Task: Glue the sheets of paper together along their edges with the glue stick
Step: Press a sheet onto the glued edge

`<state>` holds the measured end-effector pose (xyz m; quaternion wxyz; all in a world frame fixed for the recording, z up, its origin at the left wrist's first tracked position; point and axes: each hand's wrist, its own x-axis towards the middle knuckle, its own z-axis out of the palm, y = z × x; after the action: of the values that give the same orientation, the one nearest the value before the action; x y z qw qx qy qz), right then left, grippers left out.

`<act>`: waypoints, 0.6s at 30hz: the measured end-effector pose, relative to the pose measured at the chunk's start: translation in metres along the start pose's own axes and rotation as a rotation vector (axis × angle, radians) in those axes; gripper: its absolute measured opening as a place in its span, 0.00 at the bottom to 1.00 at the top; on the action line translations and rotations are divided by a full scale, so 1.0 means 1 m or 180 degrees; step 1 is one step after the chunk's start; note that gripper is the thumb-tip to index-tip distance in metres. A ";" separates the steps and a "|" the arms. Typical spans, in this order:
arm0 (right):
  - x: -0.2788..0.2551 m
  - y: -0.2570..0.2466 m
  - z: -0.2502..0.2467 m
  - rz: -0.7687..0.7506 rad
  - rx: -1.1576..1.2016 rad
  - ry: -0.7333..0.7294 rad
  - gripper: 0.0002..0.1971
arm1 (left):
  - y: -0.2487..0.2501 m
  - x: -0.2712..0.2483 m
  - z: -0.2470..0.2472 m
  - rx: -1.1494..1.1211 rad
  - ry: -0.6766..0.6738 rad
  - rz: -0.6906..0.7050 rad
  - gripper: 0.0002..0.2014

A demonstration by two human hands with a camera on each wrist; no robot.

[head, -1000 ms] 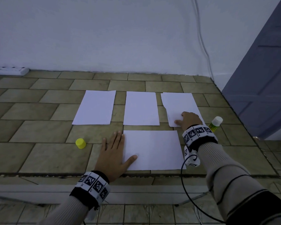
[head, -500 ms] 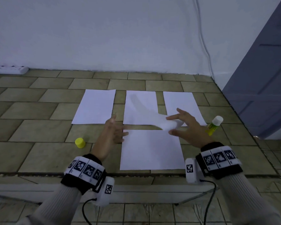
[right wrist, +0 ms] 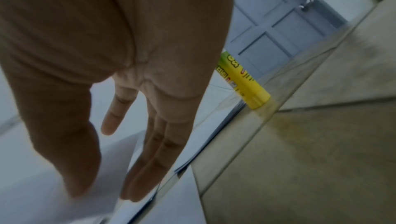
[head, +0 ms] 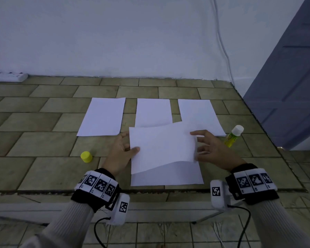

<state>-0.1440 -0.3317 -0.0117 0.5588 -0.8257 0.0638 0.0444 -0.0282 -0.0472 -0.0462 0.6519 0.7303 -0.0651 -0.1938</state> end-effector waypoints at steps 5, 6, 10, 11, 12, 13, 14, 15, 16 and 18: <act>0.002 -0.004 0.001 0.0225 0.0285 0.0358 0.14 | 0.000 0.001 0.000 0.0180 0.0144 0.0040 0.29; 0.003 -0.002 0.002 0.0253 0.0219 0.0443 0.12 | 0.000 0.000 0.001 0.0212 0.0163 0.0054 0.29; 0.000 0.006 0.004 0.0311 -0.0159 0.0660 0.09 | -0.002 -0.002 0.002 0.0282 0.0215 0.0127 0.25; -0.002 0.006 0.005 0.0308 -0.0241 0.0679 0.09 | -0.002 -0.002 0.001 0.0286 0.0203 0.0134 0.23; -0.004 0.006 0.006 0.0303 -0.0323 0.0679 0.09 | -0.002 -0.003 0.000 0.0314 0.0159 0.0138 0.19; -0.005 0.005 0.007 0.0294 -0.0431 0.0672 0.10 | -0.004 -0.004 -0.001 0.0370 0.0062 0.0127 0.15; -0.006 0.005 0.008 0.0284 -0.0554 0.0660 0.12 | -0.004 -0.006 -0.003 0.0442 -0.0056 0.0095 0.11; -0.006 0.006 0.009 0.0287 -0.0663 0.0644 0.13 | -0.006 -0.008 -0.004 0.0533 -0.0170 0.0065 0.08; -0.006 0.007 0.010 0.0308 -0.0754 0.0624 0.14 | -0.007 -0.010 -0.005 0.0602 -0.0250 0.0051 0.07; -0.007 0.008 0.011 0.0354 -0.0953 0.0584 0.14 | -0.010 -0.012 -0.006 0.0665 -0.0284 0.0044 0.08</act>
<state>-0.1524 -0.3237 -0.0223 0.4181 -0.8954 0.1527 0.0087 -0.0390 -0.0362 -0.0527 0.5699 0.7844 -0.1190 -0.2137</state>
